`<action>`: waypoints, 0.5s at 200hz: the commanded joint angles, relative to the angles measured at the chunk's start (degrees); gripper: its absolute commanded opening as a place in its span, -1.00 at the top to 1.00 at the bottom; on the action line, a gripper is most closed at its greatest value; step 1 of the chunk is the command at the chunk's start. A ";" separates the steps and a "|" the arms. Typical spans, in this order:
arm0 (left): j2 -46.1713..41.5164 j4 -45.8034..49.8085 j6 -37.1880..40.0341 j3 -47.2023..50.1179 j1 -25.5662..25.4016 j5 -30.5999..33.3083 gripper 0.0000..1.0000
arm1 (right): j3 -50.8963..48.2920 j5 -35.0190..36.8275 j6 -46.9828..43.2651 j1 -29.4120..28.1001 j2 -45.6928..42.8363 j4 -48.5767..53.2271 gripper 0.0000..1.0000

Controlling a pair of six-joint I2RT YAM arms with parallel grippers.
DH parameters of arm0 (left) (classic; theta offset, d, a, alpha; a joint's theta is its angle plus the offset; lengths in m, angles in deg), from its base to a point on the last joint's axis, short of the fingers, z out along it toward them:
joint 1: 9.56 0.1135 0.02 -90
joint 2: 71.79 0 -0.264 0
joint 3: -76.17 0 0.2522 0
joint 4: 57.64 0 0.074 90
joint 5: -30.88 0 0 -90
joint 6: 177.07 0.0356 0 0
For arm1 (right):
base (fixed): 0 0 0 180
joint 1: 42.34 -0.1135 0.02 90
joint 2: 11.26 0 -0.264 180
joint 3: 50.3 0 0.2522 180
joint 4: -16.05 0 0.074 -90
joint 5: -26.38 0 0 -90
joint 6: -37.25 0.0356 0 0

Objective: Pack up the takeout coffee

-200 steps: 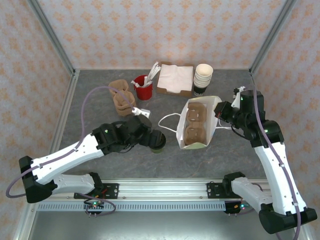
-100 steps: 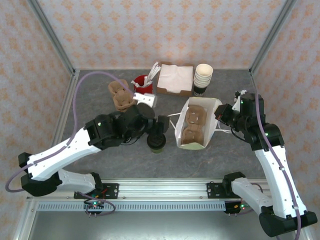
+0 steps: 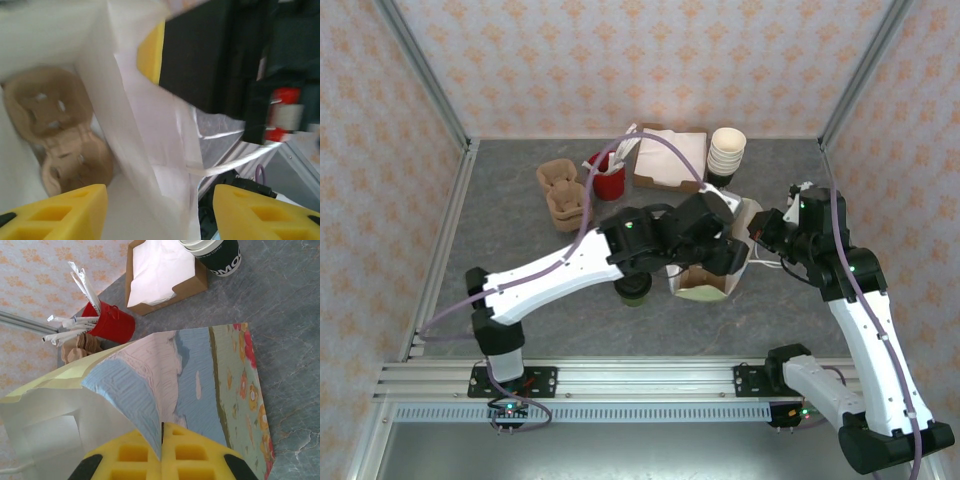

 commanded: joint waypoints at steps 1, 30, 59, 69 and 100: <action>0.90 -1.47 -3.52 -0.22 -0.28 -2.89 -0.09 | 0.10 -0.62 0.67 -0.36 -1.02 -1.52 1.00; 1.35 -1.96 -4.66 3.24 0.11 -0.01 0.02 | 0.25 -0.89 0.37 -0.36 -1.09 -1.17 1.00; 0.31 -4.16 -6.05 8.18 0.65 2.36 0.09 | 0.29 -1.23 -0.07 -0.34 -1.17 -0.96 1.00; -0.56 -5.55 -6.46 10.40 1.05 2.78 0.09 | 0.35 -1.30 -0.26 -0.35 -1.24 -0.91 1.00; 0.19 -4.35 -5.01 11.79 1.62 3.14 0.13 | 0.35 -1.45 -0.45 -0.36 -1.22 -0.70 1.00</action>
